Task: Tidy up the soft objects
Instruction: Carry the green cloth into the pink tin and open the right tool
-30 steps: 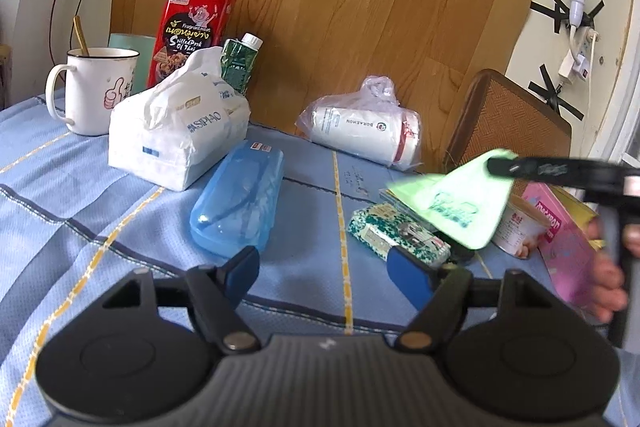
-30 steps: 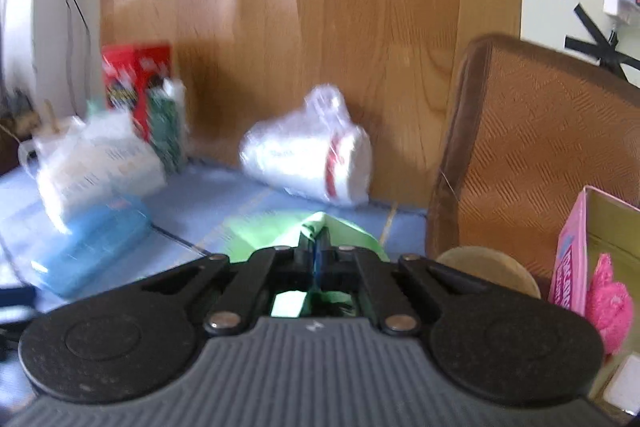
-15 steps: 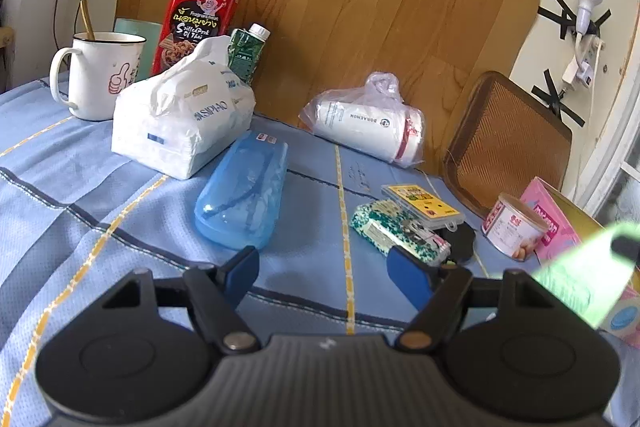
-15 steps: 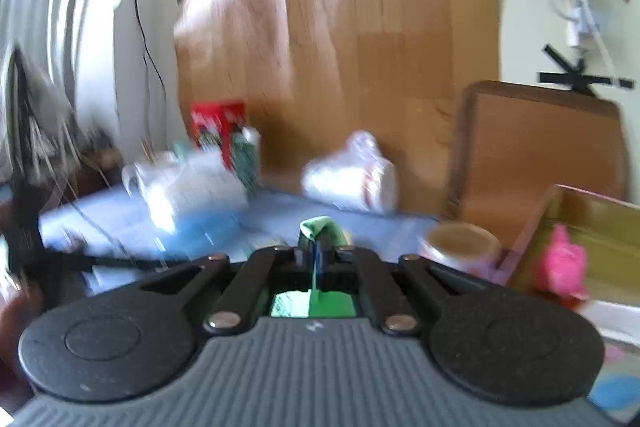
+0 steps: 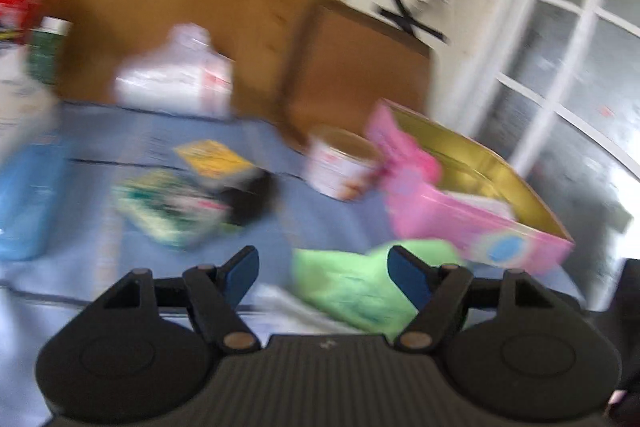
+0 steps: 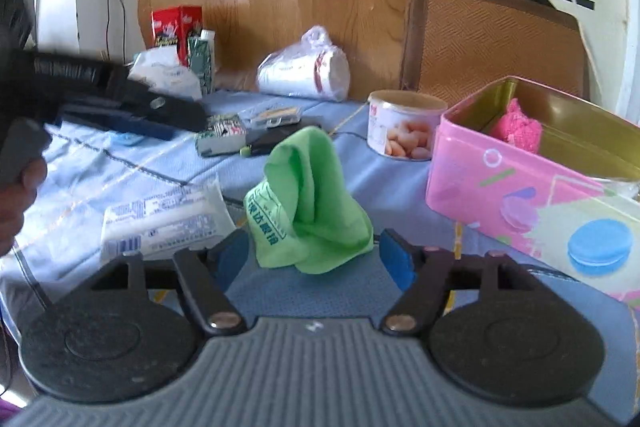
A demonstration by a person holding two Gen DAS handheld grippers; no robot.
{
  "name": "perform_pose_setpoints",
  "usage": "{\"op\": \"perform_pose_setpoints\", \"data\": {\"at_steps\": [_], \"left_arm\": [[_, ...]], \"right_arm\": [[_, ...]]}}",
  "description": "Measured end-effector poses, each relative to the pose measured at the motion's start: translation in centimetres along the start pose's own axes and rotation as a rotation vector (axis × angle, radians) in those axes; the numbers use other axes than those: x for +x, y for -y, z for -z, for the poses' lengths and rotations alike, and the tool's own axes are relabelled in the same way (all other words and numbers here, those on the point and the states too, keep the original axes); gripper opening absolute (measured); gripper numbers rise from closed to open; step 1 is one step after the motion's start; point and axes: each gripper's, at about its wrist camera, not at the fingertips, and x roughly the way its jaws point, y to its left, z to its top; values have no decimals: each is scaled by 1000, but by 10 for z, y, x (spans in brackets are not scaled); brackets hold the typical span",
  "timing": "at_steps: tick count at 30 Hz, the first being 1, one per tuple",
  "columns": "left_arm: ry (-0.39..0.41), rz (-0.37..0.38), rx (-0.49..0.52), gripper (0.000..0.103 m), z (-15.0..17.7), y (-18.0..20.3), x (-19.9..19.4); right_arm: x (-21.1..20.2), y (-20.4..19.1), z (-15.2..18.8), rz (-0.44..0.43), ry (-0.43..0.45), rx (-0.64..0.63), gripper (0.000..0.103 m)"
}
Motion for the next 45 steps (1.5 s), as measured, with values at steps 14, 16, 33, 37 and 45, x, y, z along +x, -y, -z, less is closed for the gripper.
{"op": "perform_pose_setpoints", "data": {"at_steps": [14, 16, 33, 37, 45], "left_arm": [[-157, 147, 26, 33, -5, 46, 58], [-113, 169, 83, 33, -14, 65, 54], [-7, 96, 216, 55, -59, 137, 109], [23, 75, 170, 62, -47, 99, 80], [121, -183, -48, 64, -17, -36, -5]], "right_arm": [[2, 7, 6, 20, 82, 69, 10], [-10, 8, 5, 60, 152, 64, 10], [-12, 110, -26, 457, 244, 205, 56], [-21, 116, -16, 467, 273, 265, 58], [-33, 78, -32, 372, 404, 183, 58]]}}
